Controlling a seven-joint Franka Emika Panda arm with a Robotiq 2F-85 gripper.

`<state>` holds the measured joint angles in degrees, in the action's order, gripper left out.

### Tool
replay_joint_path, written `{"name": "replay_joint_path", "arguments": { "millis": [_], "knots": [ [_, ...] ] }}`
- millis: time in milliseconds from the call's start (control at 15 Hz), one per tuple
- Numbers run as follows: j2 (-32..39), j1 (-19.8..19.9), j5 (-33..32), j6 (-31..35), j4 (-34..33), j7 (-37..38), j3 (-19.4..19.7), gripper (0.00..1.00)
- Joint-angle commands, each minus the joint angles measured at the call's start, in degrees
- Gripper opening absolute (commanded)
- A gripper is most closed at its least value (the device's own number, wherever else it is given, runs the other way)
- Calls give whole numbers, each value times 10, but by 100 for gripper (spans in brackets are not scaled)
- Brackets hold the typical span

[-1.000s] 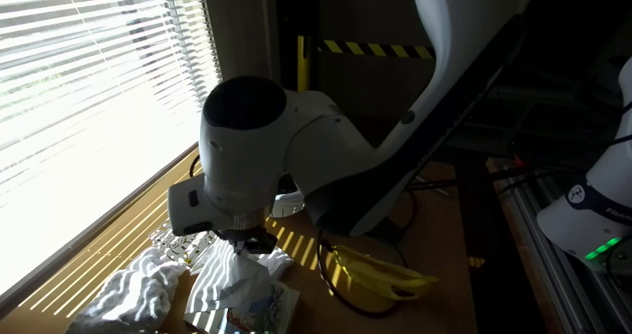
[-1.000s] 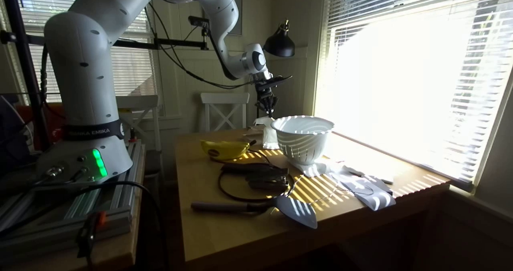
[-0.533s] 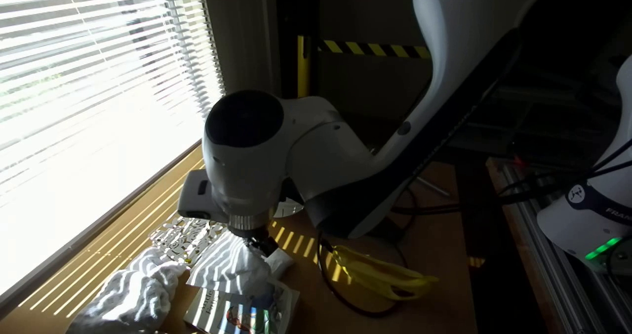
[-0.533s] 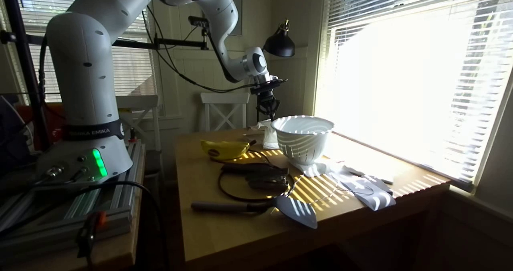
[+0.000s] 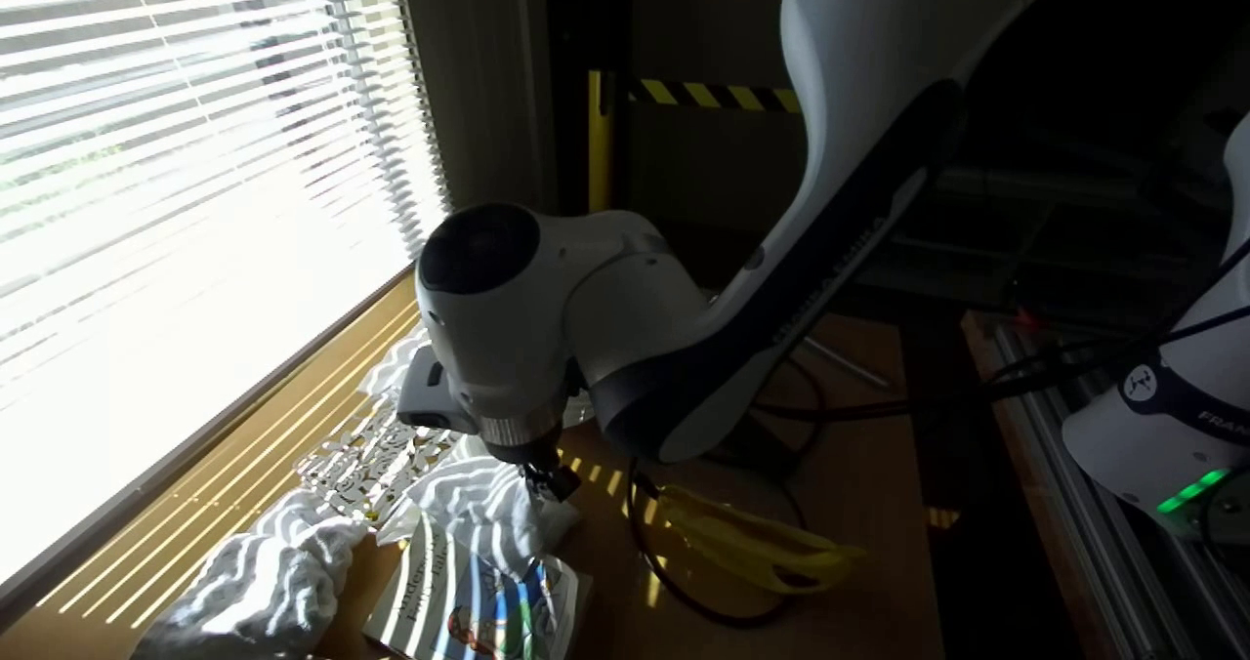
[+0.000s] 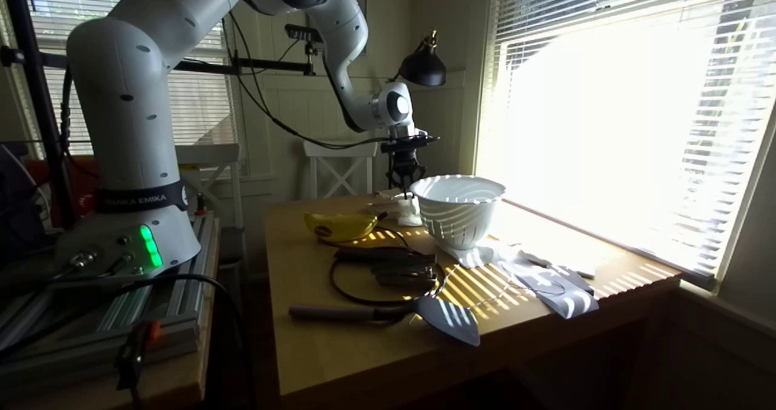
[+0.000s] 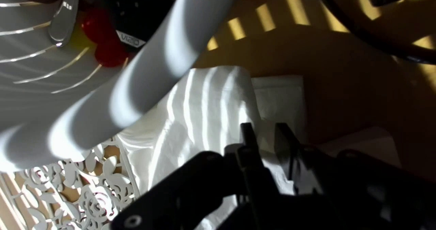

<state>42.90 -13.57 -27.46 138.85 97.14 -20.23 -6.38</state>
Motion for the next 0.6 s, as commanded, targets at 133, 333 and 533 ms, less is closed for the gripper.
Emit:
{"name": "replay_joint_path", "arguments": {
  "millis": [133, 333, 533],
  "knots": [
    [-11, -14, -12, -57, -25, -57, -1, 68],
    [-37, -35, -42, -93, -32, -60, 7, 88],
    [-81, -48, -80, -91, -11, -45, 10, 100]
  ]
}}
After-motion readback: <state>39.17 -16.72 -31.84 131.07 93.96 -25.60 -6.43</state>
